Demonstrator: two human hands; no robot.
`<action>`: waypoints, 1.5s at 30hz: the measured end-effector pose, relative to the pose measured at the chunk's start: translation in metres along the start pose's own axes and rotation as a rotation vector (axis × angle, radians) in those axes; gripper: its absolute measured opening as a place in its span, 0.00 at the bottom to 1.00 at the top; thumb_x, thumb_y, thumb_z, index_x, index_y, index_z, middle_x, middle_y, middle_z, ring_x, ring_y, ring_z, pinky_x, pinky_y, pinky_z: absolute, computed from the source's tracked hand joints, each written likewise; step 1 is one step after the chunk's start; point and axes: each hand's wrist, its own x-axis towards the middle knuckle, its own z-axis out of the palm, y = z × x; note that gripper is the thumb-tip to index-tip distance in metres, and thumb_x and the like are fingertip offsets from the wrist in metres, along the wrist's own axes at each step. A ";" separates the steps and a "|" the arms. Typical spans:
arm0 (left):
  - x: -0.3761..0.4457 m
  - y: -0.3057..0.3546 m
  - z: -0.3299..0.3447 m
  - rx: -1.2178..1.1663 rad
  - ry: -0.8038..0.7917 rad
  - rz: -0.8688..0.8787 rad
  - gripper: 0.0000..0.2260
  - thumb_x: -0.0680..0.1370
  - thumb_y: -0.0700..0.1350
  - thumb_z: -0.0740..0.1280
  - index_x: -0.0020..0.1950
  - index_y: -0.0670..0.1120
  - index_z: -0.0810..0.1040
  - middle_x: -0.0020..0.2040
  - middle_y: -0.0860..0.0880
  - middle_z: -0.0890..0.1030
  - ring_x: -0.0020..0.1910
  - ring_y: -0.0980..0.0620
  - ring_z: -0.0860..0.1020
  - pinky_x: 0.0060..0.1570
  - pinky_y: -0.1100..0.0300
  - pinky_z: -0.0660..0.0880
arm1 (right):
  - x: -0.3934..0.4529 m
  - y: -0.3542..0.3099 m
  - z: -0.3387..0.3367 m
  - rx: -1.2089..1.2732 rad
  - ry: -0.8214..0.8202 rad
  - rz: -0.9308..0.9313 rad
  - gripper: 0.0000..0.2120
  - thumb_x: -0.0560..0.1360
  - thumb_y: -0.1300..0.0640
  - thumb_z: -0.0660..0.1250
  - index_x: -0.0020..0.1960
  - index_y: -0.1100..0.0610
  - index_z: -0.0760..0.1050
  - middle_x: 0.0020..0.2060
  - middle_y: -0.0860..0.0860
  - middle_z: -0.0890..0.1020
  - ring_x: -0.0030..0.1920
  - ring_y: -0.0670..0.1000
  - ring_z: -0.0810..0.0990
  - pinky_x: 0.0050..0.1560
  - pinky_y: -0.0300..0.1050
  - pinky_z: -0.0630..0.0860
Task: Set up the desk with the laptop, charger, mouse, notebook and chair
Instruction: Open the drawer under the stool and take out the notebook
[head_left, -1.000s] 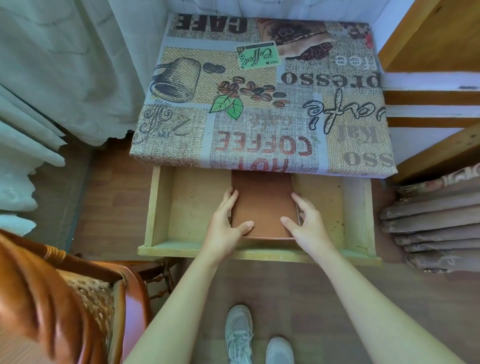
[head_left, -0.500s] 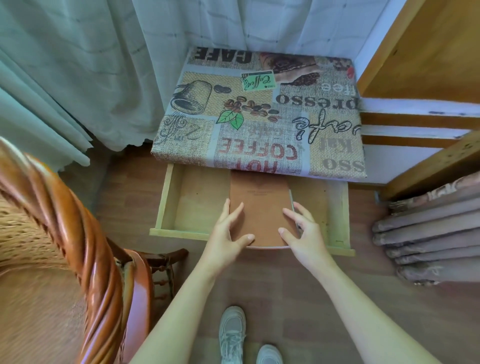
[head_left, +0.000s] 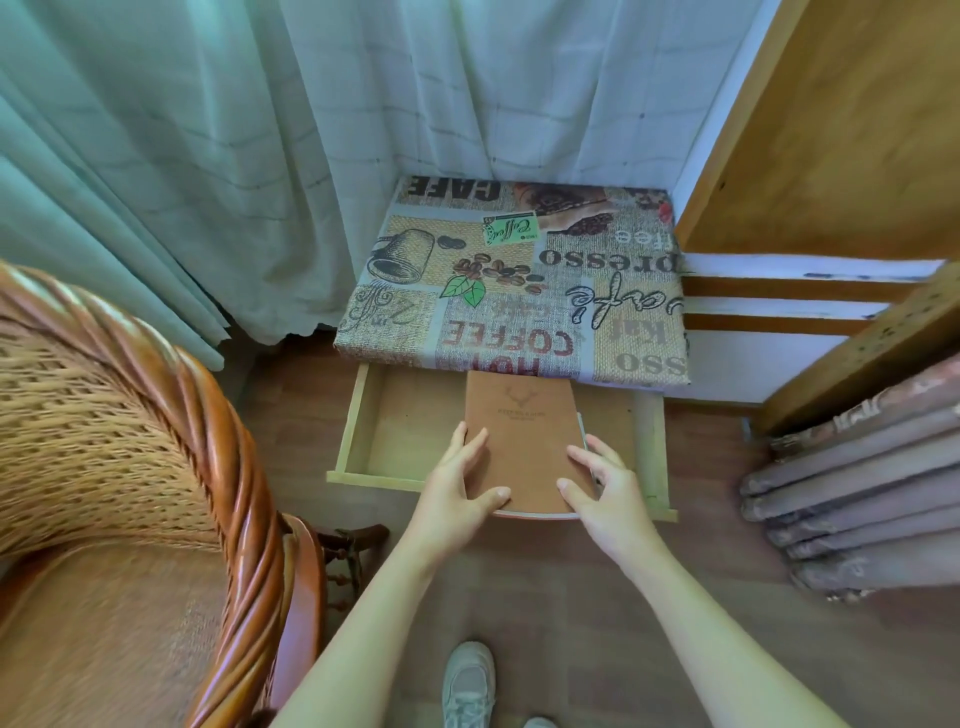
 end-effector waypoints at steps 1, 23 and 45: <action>-0.003 0.002 -0.001 0.000 0.006 0.007 0.34 0.73 0.37 0.73 0.76 0.47 0.63 0.79 0.50 0.52 0.70 0.64 0.57 0.65 0.72 0.56 | -0.003 -0.002 -0.001 0.011 0.001 -0.005 0.21 0.73 0.65 0.69 0.66 0.60 0.73 0.72 0.50 0.64 0.71 0.48 0.66 0.71 0.43 0.62; 0.144 0.040 -0.042 0.095 0.086 0.189 0.32 0.71 0.43 0.76 0.73 0.43 0.69 0.78 0.50 0.57 0.74 0.58 0.60 0.67 0.67 0.59 | 0.140 -0.072 -0.014 -0.022 0.063 -0.097 0.21 0.74 0.66 0.68 0.67 0.60 0.72 0.73 0.51 0.62 0.71 0.49 0.65 0.71 0.42 0.61; 0.246 -0.009 -0.041 0.698 0.142 0.300 0.34 0.74 0.69 0.59 0.77 0.58 0.57 0.79 0.54 0.54 0.72 0.48 0.57 0.69 0.50 0.57 | 0.213 -0.055 0.026 -0.676 0.245 -0.090 0.25 0.80 0.46 0.56 0.74 0.51 0.60 0.75 0.54 0.59 0.73 0.56 0.55 0.71 0.55 0.55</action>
